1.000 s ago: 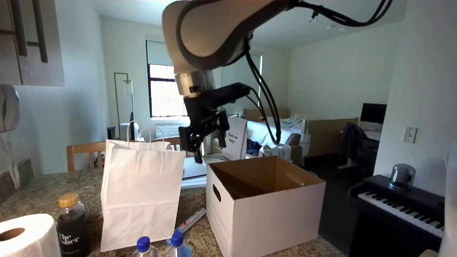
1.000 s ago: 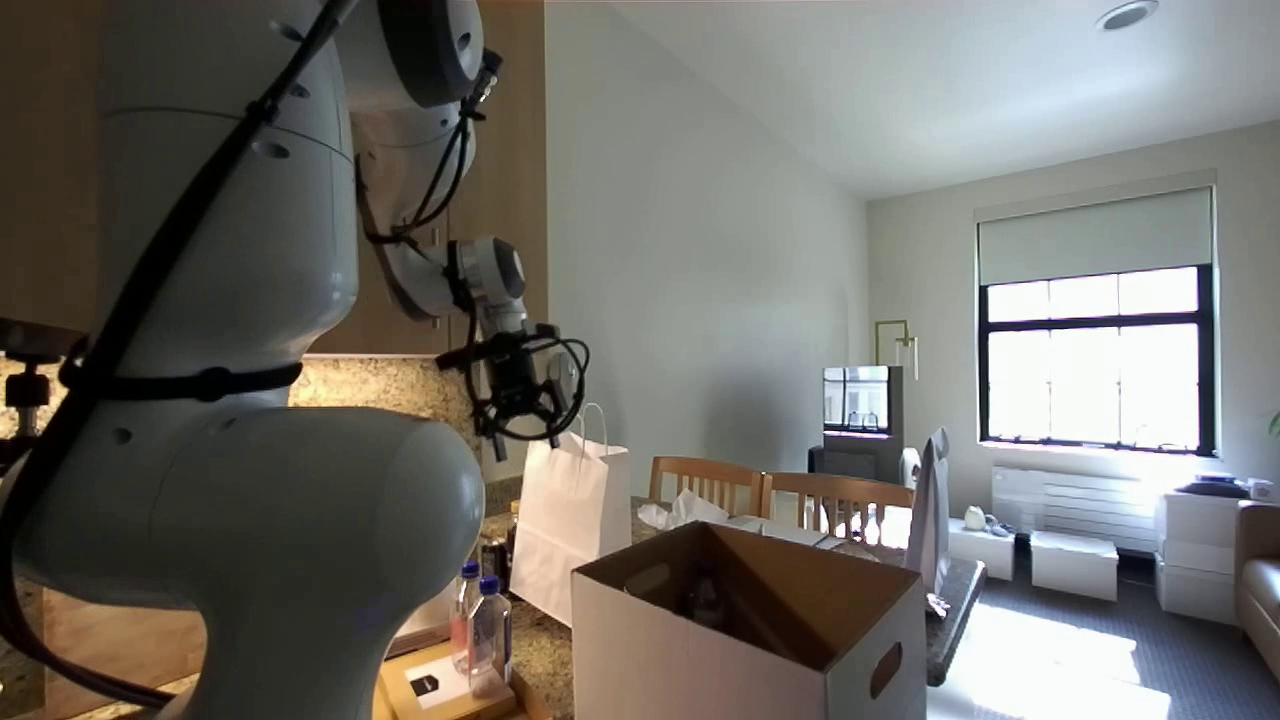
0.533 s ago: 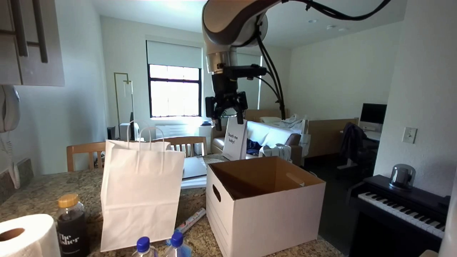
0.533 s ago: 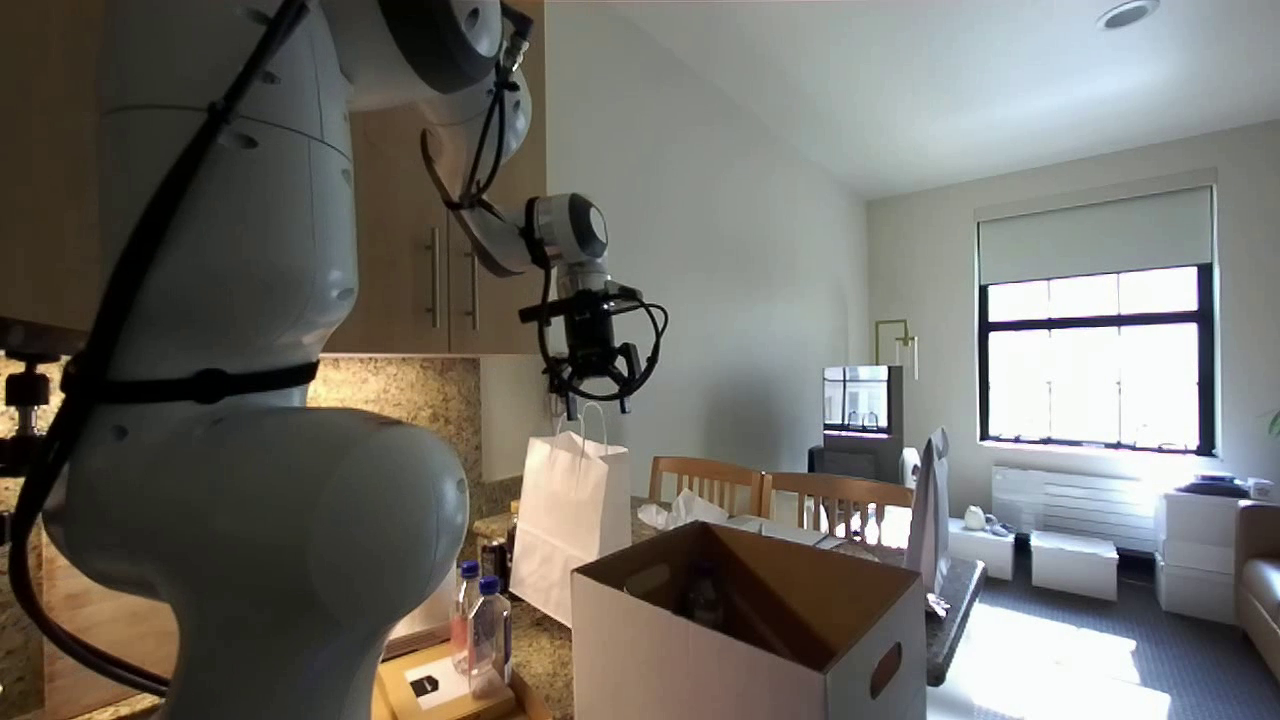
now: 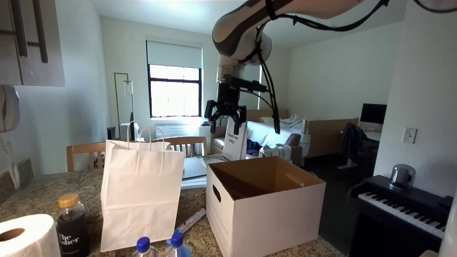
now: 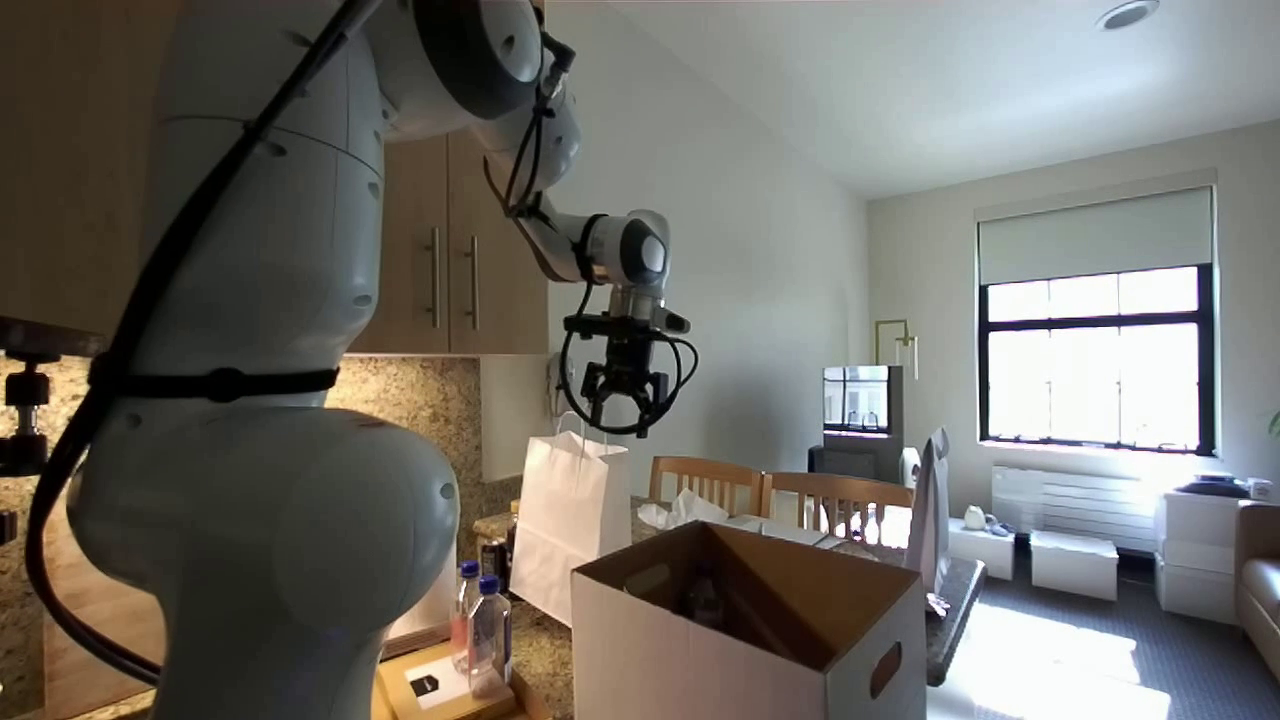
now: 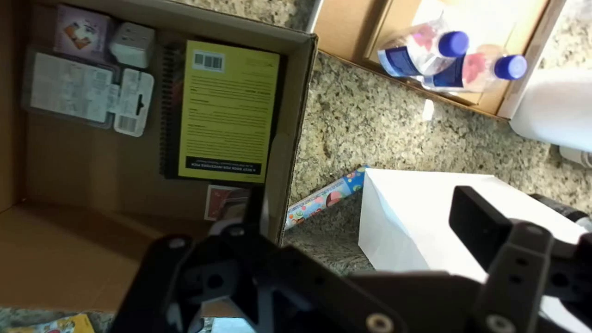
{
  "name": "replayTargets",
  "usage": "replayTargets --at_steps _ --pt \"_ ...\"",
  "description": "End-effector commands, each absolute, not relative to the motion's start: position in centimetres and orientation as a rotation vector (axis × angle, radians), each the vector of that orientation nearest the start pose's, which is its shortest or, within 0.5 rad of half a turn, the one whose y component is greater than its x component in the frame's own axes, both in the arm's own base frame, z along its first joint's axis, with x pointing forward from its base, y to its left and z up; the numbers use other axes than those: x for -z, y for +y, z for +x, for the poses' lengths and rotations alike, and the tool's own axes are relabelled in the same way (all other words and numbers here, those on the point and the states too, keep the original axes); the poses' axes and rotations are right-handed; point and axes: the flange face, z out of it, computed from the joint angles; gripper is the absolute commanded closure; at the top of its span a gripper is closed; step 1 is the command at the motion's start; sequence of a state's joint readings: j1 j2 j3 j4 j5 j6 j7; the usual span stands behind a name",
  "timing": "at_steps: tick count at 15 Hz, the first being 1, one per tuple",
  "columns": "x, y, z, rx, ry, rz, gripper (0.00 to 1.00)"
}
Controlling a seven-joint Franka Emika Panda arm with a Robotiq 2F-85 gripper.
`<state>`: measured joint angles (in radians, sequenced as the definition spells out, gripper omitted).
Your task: Pick up the bottle from the box and put them on the counter
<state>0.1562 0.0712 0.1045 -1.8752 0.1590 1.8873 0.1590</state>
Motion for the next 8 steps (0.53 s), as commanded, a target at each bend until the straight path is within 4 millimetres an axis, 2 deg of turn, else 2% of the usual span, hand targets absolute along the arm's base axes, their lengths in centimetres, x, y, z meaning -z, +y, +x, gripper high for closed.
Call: replayTargets --at_steps 1,2,4,6,8 --pt "-45.2 13.0 55.8 -0.183 -0.019 -2.952 0.00" --pt "-45.4 14.1 56.0 -0.161 -0.008 -2.976 0.00" --pt "-44.9 13.1 56.3 -0.175 0.009 -2.976 0.00" --pt "-44.9 13.1 56.3 -0.177 0.010 -2.976 0.00" --pt "-44.3 13.3 57.6 -0.179 -0.039 -3.042 0.00"
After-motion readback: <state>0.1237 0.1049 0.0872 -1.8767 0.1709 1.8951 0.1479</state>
